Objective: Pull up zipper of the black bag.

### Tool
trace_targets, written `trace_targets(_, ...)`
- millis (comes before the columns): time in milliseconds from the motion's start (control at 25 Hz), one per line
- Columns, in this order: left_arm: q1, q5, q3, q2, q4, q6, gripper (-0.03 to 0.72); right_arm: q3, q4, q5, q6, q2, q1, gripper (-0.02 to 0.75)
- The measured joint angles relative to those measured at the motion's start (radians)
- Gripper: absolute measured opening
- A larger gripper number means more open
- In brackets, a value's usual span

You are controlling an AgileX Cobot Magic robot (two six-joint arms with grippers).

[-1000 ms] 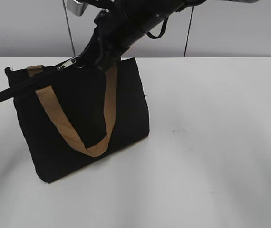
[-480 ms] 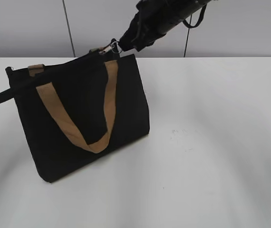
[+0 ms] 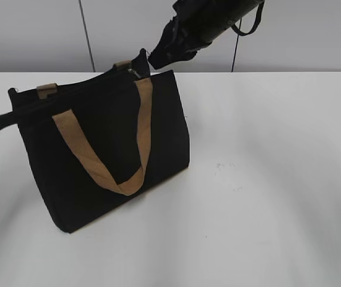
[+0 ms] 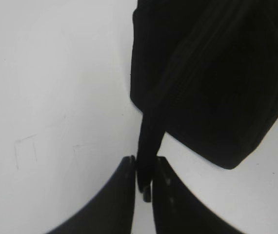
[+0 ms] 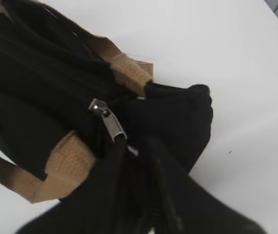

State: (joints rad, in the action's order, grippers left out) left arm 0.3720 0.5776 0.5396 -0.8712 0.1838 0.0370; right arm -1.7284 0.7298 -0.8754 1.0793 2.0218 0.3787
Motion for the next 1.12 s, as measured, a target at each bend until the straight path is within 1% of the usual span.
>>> trace_targets(80, 0.000, -0.004, 0.000, 0.000, -0.028, 0.000, 0.225, 0.000, -0.004, -0.023, -0.065, -0.026, 0.000, 0.261)
trace_targets(120, 0.000, -0.004, 0.000, 0.000, -0.046, 0.000, 0.306, 0.000, -0.011, -0.037, -0.105, -0.041, 0.000, 0.333)
trace_targets(160, 0.000, 0.001, 0.004, 0.000, -0.067, 0.000, 0.384, 0.000, -0.023, -0.047, -0.142, -0.053, 0.000, 0.385)
trace_targets(240, 0.000, 0.030, 0.031, 0.000, -0.098, 0.017, 0.485, 0.000, -0.060, -0.085, -0.237, -0.077, 0.000, 0.437)
trace_targets(280, 0.000, 0.051, 0.046, 0.000, -0.105, 0.030, 0.512, 0.000, -0.078, -0.104, -0.274, -0.085, 0.000, 0.447)
trace_targets(400, 0.000, 0.129, 0.110, 0.000, -0.112, 0.068, 0.542, 0.000, -0.144, -0.187, -0.370, -0.101, 0.000, 0.460)
trace_targets(520, 0.000, 0.228, 0.173, 0.001, -0.136, 0.083, 0.549, 0.003, -0.175, -0.259, -0.419, -0.117, 0.000, 0.465)
trace_targets(640, 0.000, 0.327, 0.209, 0.012, -0.169, 0.085, 0.550, 0.063, -0.180, -0.269, -0.432, -0.177, 0.000, 0.465)
trace_targets(720, 0.000, 0.369, 0.211, 0.044, -0.177, 0.085, 0.550, 0.144, -0.181, -0.252, -0.446, -0.247, 0.000, 0.465)
trace_targets(760, 0.000, 0.385, 0.211, 0.097, -0.184, 0.085, 0.550, 0.192, -0.182, -0.234, -0.456, -0.282, 0.000, 0.465)
trace_targets(960, 0.000, 0.456, 0.213, 0.227, -0.176, 0.085, 0.550, 0.429, -0.183, -0.139, -0.510, -0.531, 0.000, 0.465)
trace_targets(1080, 0.000, 0.520, 0.213, 0.305, -0.184, 0.085, 0.550, 0.549, -0.205, -0.086, -0.554, -0.689, 0.000, 0.465)
trace_targets(1120, 0.000, 0.538, 0.213, 0.326, -0.172, 0.085, 0.550, 0.585, -0.222, -0.073, -0.576, -0.744, 0.000, 0.465)
